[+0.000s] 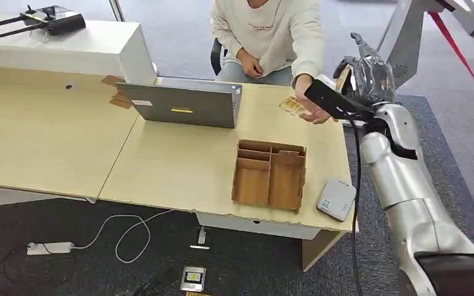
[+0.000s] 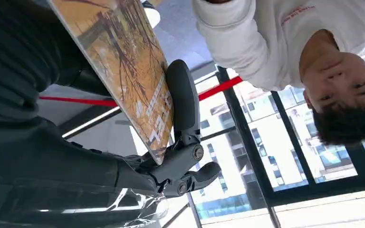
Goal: Pass the card to the sensor for recognition and then transmit it.
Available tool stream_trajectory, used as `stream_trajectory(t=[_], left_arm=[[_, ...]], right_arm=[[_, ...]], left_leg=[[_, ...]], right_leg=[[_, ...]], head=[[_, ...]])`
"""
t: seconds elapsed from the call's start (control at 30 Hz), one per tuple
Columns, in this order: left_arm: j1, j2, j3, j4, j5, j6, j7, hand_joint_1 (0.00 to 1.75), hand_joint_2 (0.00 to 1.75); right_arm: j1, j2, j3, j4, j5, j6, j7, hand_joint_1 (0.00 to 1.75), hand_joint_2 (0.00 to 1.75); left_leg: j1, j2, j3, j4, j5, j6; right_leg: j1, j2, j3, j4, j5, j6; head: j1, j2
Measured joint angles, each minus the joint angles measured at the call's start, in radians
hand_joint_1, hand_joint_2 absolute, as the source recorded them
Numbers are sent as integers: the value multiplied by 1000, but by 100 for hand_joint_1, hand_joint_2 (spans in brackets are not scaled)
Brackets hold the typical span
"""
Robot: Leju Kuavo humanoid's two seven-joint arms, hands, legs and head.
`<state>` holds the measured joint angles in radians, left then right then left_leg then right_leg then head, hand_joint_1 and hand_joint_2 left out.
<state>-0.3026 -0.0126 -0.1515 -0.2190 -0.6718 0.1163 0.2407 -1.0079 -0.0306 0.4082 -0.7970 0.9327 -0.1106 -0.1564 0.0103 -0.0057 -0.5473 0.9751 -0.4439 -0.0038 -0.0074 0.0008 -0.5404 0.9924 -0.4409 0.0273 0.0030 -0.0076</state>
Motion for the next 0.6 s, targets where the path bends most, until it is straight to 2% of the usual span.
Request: stream_trajectory(t=[0.23, 0.6], left_arm=[[-3, -2, -18, 0, -3, -11, 0, 0, 0], [-10, -2, -23, 0, -3, -22, -2, 0, 0]], right_arm=[[-26, 44, 19, 95, -1, -29, -7, 175, 175], [-24, 48, 31, 175, 1, -34, -7, 175, 175]], left_leg=[[0, 0, 0, 0, 0, 0], [0, 0, 0, 0, 0, 0]], right_leg=[[0, 0, 0, 0, 0, 0], [0, 0, 0, 0, 0, 0]], head=[[0, 0], [0, 0]])
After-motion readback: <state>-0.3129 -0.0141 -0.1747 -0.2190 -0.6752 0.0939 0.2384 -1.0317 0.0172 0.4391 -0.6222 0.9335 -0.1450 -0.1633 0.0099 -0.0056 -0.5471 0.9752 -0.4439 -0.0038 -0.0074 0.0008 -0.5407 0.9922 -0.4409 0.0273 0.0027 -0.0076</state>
